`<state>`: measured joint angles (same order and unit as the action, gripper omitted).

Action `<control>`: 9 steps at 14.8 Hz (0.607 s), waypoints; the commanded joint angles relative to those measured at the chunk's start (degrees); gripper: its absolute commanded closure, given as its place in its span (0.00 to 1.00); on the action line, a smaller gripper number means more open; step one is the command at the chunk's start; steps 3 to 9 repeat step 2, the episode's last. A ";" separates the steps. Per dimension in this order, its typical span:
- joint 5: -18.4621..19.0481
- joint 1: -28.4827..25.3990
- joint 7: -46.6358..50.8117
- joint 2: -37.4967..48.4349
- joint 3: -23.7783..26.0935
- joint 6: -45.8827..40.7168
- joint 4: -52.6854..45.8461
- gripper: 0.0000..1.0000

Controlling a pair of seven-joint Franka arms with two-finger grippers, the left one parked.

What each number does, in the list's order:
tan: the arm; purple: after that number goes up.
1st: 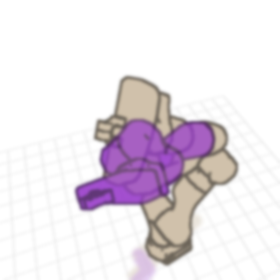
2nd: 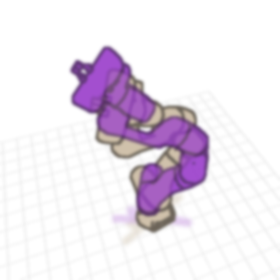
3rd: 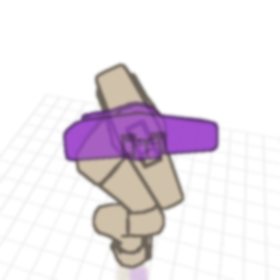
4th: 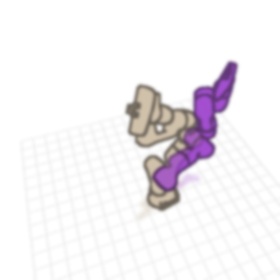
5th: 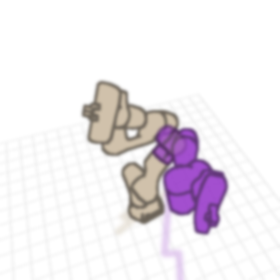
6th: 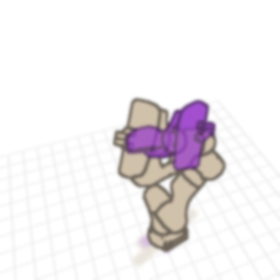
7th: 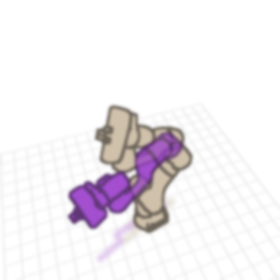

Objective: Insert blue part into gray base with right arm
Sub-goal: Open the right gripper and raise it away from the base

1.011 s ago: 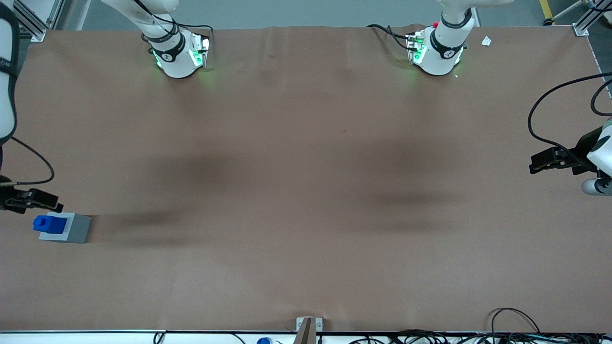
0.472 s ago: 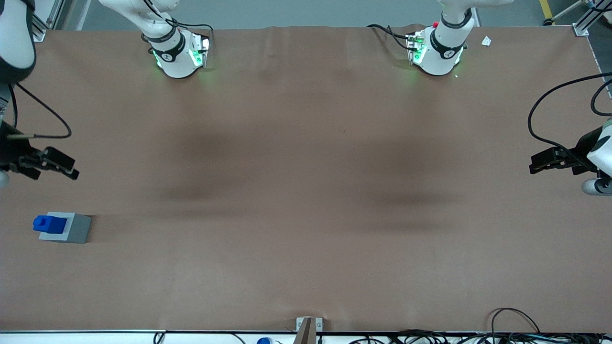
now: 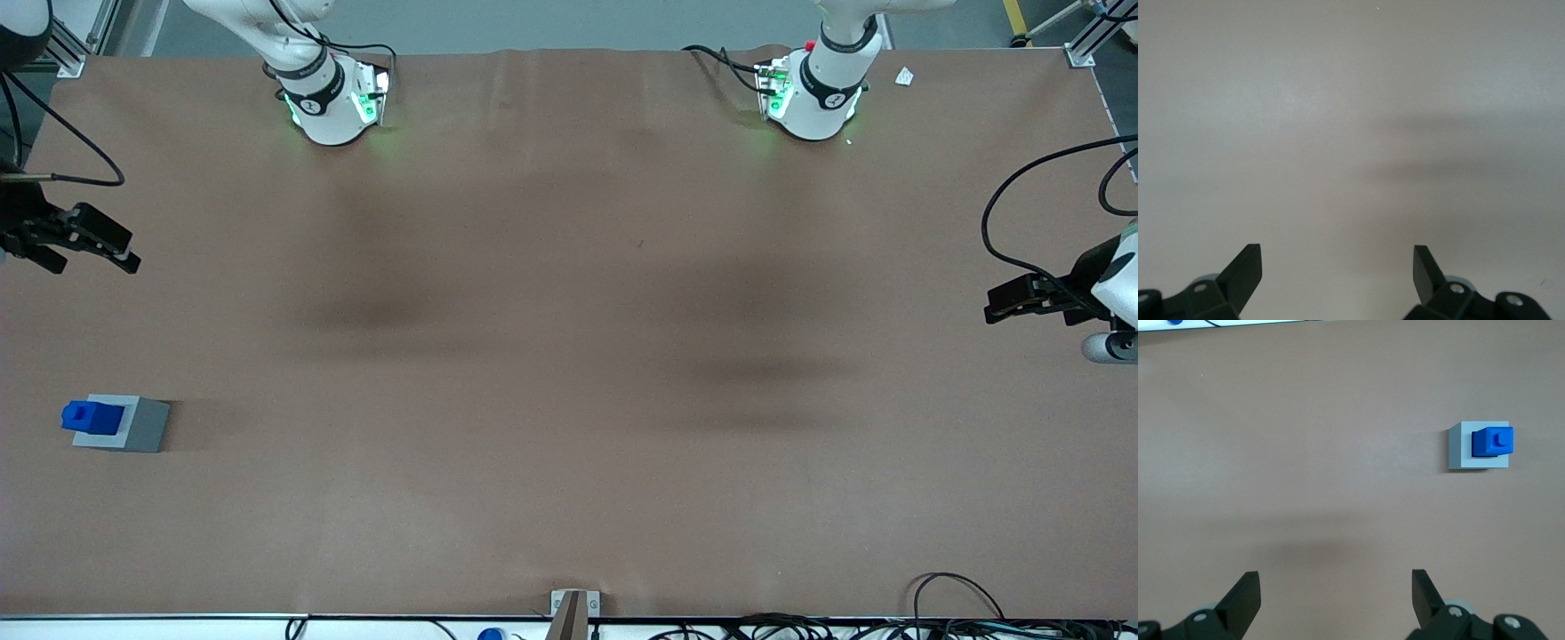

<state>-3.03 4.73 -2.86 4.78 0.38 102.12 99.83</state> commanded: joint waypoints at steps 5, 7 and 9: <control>1.10 -1.04 0.31 0.58 -0.03 -1.39 -2.26 0.00; 1.10 -1.04 0.31 0.58 -0.03 -1.39 -2.26 0.00; 1.10 -1.04 0.31 0.58 -0.03 -1.39 -2.26 0.00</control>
